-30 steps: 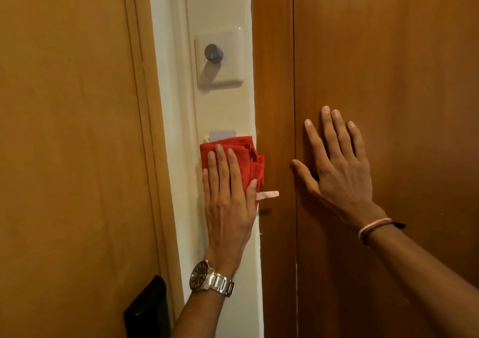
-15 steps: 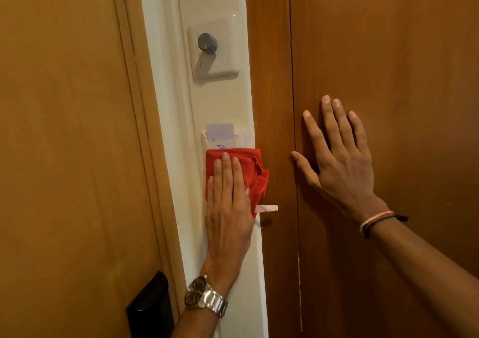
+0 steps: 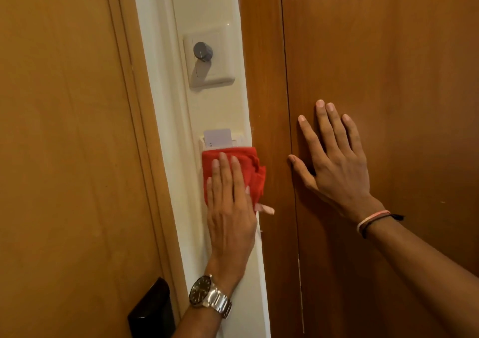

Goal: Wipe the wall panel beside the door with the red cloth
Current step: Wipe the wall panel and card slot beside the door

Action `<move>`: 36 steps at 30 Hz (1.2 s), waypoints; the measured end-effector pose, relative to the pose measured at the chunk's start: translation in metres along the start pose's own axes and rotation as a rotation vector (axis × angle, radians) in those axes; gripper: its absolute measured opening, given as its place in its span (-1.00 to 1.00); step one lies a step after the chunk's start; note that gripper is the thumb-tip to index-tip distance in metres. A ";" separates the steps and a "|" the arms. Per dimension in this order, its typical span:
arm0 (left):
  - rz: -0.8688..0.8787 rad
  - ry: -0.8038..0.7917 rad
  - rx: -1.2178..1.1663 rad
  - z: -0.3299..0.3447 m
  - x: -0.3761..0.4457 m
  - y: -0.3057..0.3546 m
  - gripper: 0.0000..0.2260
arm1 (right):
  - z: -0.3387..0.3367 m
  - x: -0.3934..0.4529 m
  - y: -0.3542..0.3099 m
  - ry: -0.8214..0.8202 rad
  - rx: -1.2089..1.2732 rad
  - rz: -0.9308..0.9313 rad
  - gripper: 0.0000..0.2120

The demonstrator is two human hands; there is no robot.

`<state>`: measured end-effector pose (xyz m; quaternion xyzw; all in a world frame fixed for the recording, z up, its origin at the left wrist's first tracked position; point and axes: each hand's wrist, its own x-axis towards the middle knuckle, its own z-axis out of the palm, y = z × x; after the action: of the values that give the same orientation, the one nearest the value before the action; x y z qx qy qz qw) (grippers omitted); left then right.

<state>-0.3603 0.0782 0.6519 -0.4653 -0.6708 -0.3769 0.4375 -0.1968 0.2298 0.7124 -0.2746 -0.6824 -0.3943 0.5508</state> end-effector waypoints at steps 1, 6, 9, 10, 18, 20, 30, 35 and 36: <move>0.059 -0.010 0.020 0.002 -0.002 -0.004 -0.45 | 0.000 0.000 0.000 0.001 -0.004 -0.001 -0.28; -0.132 0.034 -0.065 0.000 0.015 0.000 -0.46 | -0.001 0.000 0.001 -0.008 0.000 -0.002 -0.27; 0.138 0.001 0.001 0.001 0.003 -0.012 -0.39 | -0.001 0.000 0.000 -0.002 -0.004 -0.003 -0.28; 0.069 0.010 -0.041 -0.001 0.009 -0.018 -0.39 | -0.001 0.000 0.001 -0.001 -0.008 -0.004 -0.28; 0.043 0.008 -0.057 0.002 0.003 -0.019 -0.41 | -0.001 0.001 0.000 0.003 -0.006 -0.001 -0.28; -0.201 0.064 -0.134 -0.001 0.016 -0.007 -0.46 | -0.001 0.001 0.000 -0.003 0.002 -0.004 -0.28; 0.021 0.068 -0.092 0.005 0.008 0.003 -0.46 | -0.002 -0.001 0.001 -0.017 0.000 -0.007 -0.28; -0.214 0.076 -0.147 0.003 0.010 -0.009 -0.48 | -0.001 0.001 -0.001 -0.018 0.013 -0.004 -0.28; -0.126 0.051 -0.134 0.006 0.002 -0.003 -0.49 | 0.000 0.001 -0.001 -0.021 0.013 -0.003 -0.28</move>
<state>-0.3650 0.0835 0.6517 -0.4405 -0.6608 -0.4595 0.3978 -0.1979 0.2294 0.7127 -0.2740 -0.6913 -0.3878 0.5446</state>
